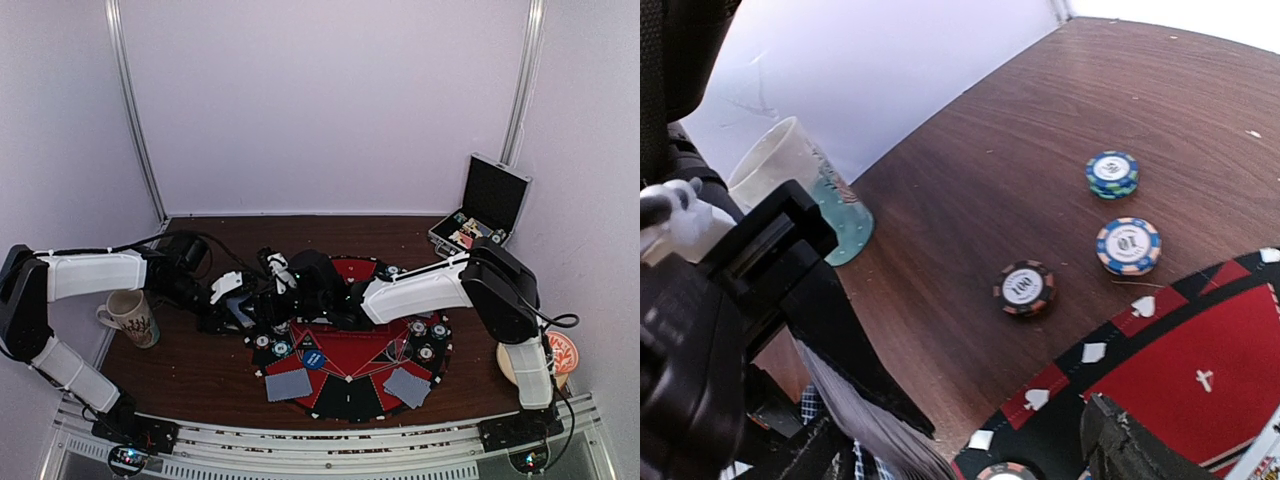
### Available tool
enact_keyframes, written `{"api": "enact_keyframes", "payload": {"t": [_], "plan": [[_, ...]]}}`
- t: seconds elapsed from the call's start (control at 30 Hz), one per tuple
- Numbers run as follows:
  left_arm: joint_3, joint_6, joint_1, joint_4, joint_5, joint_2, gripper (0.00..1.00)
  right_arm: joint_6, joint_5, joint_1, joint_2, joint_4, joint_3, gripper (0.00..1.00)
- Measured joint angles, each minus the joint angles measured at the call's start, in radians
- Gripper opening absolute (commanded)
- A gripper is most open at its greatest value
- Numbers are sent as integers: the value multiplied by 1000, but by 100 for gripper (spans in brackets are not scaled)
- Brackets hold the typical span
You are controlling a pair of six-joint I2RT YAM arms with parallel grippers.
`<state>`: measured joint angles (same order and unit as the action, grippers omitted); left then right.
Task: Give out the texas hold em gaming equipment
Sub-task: Pick up the poker card from the face-down deck piles.
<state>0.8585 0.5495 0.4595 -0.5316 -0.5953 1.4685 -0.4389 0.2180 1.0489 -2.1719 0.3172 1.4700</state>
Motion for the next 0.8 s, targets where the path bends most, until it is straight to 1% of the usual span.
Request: {"api": "enact_keyframes", "payload": {"t": [0.2,0.23,0.33,0.57,0.8], "plan": [[0,10,8,-8,-11,-14,35,-28,95,-4,-37,0,51,76],[0,11,10,-11,-12,-14,35,-30,101,-4,-39,0,53,75],[-1,13,11,-16,-11,-14,35,-35,116,-4,-44,-12,66,66],[-2,14,11,-7,2,-14,35,-15,90,5,-42,-18,60,52],[-2,14,11,12,5,-14,35,-5,44,4,8,-16,3,44]]}}
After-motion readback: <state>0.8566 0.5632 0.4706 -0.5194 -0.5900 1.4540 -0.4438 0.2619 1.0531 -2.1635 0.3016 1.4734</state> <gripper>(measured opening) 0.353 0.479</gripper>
